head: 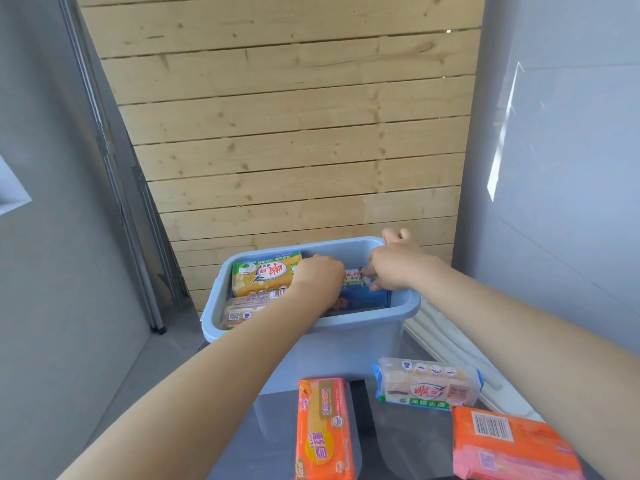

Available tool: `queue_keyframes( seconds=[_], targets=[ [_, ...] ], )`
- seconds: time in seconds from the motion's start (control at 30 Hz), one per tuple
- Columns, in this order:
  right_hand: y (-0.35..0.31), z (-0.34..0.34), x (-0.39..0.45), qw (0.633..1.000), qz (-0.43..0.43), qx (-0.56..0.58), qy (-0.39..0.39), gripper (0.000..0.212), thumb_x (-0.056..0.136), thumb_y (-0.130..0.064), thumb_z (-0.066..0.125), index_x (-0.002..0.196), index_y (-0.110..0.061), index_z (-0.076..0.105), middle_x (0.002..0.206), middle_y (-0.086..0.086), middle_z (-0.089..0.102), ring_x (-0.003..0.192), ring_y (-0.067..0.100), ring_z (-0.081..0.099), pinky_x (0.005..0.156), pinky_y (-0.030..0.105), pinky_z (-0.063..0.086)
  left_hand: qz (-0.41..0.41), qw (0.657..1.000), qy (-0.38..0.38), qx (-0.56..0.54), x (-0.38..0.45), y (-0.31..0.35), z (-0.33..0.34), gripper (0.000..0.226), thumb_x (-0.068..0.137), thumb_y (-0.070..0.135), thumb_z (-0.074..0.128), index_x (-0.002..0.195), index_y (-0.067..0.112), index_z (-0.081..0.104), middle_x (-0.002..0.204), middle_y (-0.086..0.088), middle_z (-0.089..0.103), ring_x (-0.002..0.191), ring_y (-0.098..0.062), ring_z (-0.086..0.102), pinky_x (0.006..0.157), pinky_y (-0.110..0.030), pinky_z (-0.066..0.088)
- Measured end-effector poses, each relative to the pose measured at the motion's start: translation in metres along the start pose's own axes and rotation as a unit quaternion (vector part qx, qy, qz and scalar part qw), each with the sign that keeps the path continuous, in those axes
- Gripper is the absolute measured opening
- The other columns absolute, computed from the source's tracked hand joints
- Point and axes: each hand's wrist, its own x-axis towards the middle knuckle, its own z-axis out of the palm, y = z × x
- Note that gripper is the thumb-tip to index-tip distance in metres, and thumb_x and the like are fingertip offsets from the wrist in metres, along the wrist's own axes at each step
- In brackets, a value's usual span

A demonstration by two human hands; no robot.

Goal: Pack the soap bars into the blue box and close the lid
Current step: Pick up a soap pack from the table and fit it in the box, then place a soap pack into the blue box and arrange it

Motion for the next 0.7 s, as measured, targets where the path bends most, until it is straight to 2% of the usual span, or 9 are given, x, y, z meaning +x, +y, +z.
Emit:
queue_keyframes(
  seconds=[0.1, 0.17, 0.2, 0.3, 0.4, 0.47, 0.57, 0.63, 0.7],
  targets=[
    [0.003, 0.006, 0.007, 0.998, 0.003, 0.058, -0.016, 0.034, 0.090, -0.049, 0.042, 0.114, -0.035, 0.062, 0.131, -0.002, 0.041, 0.125, 0.026, 0.023, 0.093, 0.032, 0.023, -0.010, 0.999, -0.022, -0.032, -0.001, 0.001, -0.007, 0.029, 0.081, 0.034, 0.065, 0.101, 0.014, 0.063, 0.091, -0.005, 0.062, 0.078, -0.023, 0.052, 0.061, -0.029, 0.040],
    [0.010, 0.013, -0.002, 0.987, -0.007, 0.157, 0.014, 0.033, 0.093, -0.043, 0.041, 0.113, -0.033, 0.064, 0.134, -0.004, 0.045, 0.131, 0.026, 0.021, 0.102, 0.035, 0.022, -0.010, 0.992, -0.042, -0.119, -0.006, -0.004, -0.011, 0.033, 0.075, 0.039, 0.068, 0.098, 0.015, 0.064, 0.085, -0.004, 0.061, 0.078, -0.024, 0.055, 0.062, -0.030, 0.043],
    [0.013, 0.016, -0.009, 0.978, -0.018, 0.205, 0.042, 0.032, 0.094, -0.037, 0.041, 0.112, -0.030, 0.066, 0.131, -0.004, 0.052, 0.131, 0.025, 0.024, 0.104, 0.036, 0.022, -0.017, 0.981, -0.035, -0.192, -0.011, -0.008, -0.012, 0.036, 0.074, 0.039, 0.069, 0.101, 0.016, 0.066, 0.090, -0.004, 0.064, 0.084, -0.025, 0.059, 0.065, -0.031, 0.047],
    [0.016, 0.028, -0.034, 0.919, -0.032, 0.348, 0.183, 0.027, 0.093, -0.025, 0.048, 0.110, -0.021, 0.069, 0.123, -0.003, 0.063, 0.122, 0.024, 0.038, 0.102, 0.030, 0.028, -0.059, 0.916, 0.074, -0.389, -0.039, -0.009, -0.019, 0.038, 0.084, 0.038, 0.061, 0.119, 0.022, 0.062, 0.117, -0.003, 0.066, 0.103, -0.022, 0.062, 0.083, -0.029, 0.048],
    [0.013, 0.049, -0.075, 0.846, -0.018, 0.413, 0.338, 0.019, 0.088, -0.021, 0.056, 0.099, -0.021, 0.072, 0.103, -0.004, 0.069, 0.102, 0.018, 0.047, 0.083, 0.020, 0.027, -0.040, 0.859, 0.226, -0.457, -0.081, 0.008, -0.025, 0.022, 0.086, 0.028, 0.058, 0.103, 0.022, 0.070, 0.100, 0.000, 0.069, 0.085, -0.015, 0.062, 0.070, -0.023, 0.043],
    [0.011, 0.069, -0.105, 0.820, -0.009, 0.418, 0.391, 0.010, 0.084, -0.018, 0.061, 0.089, -0.019, 0.069, 0.092, -0.005, 0.067, 0.094, 0.017, 0.050, 0.082, 0.023, 0.031, -0.007, 0.839, 0.282, -0.466, -0.111, 0.025, -0.018, 0.012, 0.085, 0.025, 0.059, 0.087, 0.020, 0.070, 0.086, 0.002, 0.066, 0.071, -0.012, 0.056, 0.065, -0.025, 0.045],
    [0.010, 0.105, -0.134, 0.830, 0.033, 0.401, 0.387, 0.009, 0.081, -0.018, 0.066, 0.086, -0.012, 0.062, 0.089, -0.001, 0.062, 0.091, 0.020, 0.053, 0.082, 0.032, 0.042, -0.031, 0.877, 0.238, -0.416, -0.145, 0.051, 0.009, 0.017, 0.084, 0.037, 0.056, 0.083, 0.022, 0.063, 0.084, 0.007, 0.060, 0.075, -0.011, 0.052, 0.063, -0.023, 0.041],
    [0.013, 0.127, -0.139, 0.874, 0.052, 0.359, 0.323, 0.017, 0.080, -0.023, 0.066, 0.094, -0.015, 0.063, 0.098, 0.000, 0.063, 0.098, 0.022, 0.054, 0.084, 0.035, 0.042, -0.080, 0.921, 0.149, -0.351, -0.156, 0.067, 0.034, 0.032, 0.083, 0.051, 0.051, 0.096, 0.023, 0.059, 0.098, 0.004, 0.057, 0.092, -0.016, 0.053, 0.073, -0.027, 0.042],
    [0.013, 0.140, -0.138, 0.925, 0.041, 0.302, 0.228, 0.032, 0.082, -0.031, 0.063, 0.113, -0.024, 0.061, 0.115, -0.005, 0.061, 0.112, 0.020, 0.048, 0.092, 0.034, 0.037, -0.127, 0.952, 0.048, -0.275, -0.163, 0.077, 0.056, 0.050, 0.080, 0.062, 0.046, 0.110, 0.022, 0.053, 0.113, -0.002, 0.050, 0.106, -0.024, 0.048, 0.084, -0.034, 0.040]
  ],
)
